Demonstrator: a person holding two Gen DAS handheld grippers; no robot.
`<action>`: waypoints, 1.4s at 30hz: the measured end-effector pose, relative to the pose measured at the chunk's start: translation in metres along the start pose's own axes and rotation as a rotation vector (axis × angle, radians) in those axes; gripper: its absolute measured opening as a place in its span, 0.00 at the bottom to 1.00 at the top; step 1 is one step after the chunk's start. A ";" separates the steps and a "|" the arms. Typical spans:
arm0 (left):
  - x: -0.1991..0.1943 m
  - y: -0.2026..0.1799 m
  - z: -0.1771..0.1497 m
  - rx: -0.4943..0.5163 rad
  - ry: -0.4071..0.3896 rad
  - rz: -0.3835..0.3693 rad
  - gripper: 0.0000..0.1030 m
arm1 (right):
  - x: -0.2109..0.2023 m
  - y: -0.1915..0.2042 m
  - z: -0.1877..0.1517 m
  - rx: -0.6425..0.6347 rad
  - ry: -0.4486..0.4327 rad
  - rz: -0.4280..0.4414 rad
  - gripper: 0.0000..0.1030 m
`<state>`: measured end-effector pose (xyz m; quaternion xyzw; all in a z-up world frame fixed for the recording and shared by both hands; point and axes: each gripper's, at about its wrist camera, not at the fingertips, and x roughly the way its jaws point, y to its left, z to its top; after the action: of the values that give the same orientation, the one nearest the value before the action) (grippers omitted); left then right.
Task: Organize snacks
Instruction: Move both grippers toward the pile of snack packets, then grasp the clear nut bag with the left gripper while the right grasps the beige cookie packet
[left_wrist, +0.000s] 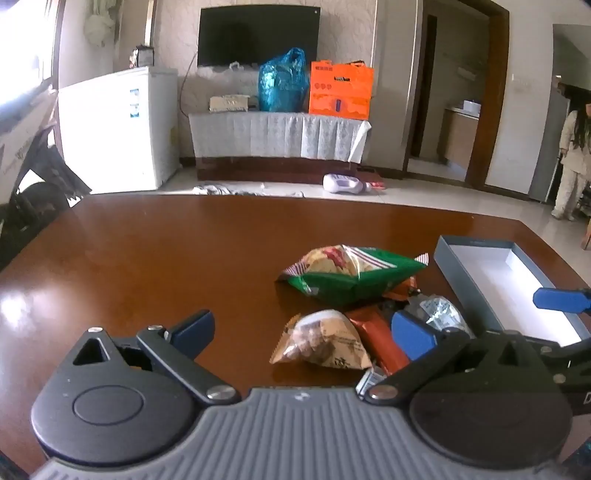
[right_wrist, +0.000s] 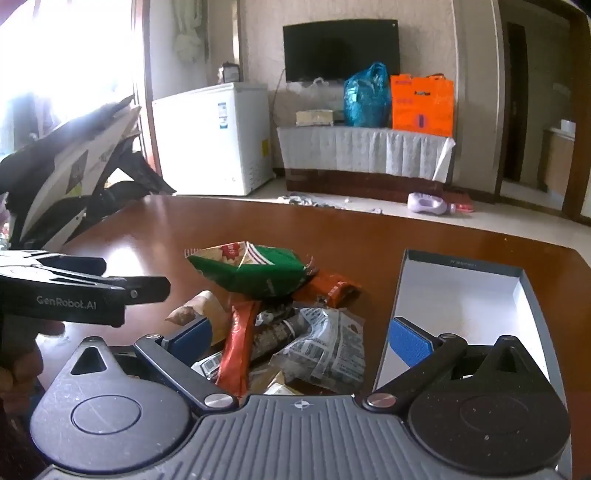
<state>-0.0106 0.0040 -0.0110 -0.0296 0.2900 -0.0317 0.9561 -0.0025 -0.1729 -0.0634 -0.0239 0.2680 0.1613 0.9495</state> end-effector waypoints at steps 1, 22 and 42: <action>-0.001 0.001 0.000 -0.005 0.004 -0.010 1.00 | 0.000 0.001 -0.001 -0.002 0.002 -0.001 1.00; 0.002 0.000 -0.011 0.037 0.042 -0.051 1.00 | 0.004 0.014 -0.016 -0.074 0.070 0.049 0.99; 0.038 -0.012 -0.009 0.092 0.131 -0.139 0.85 | 0.024 0.017 -0.032 -0.145 0.188 0.075 0.70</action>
<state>0.0159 -0.0113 -0.0385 -0.0033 0.3471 -0.1129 0.9310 -0.0047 -0.1534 -0.1031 -0.0976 0.3443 0.2128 0.9092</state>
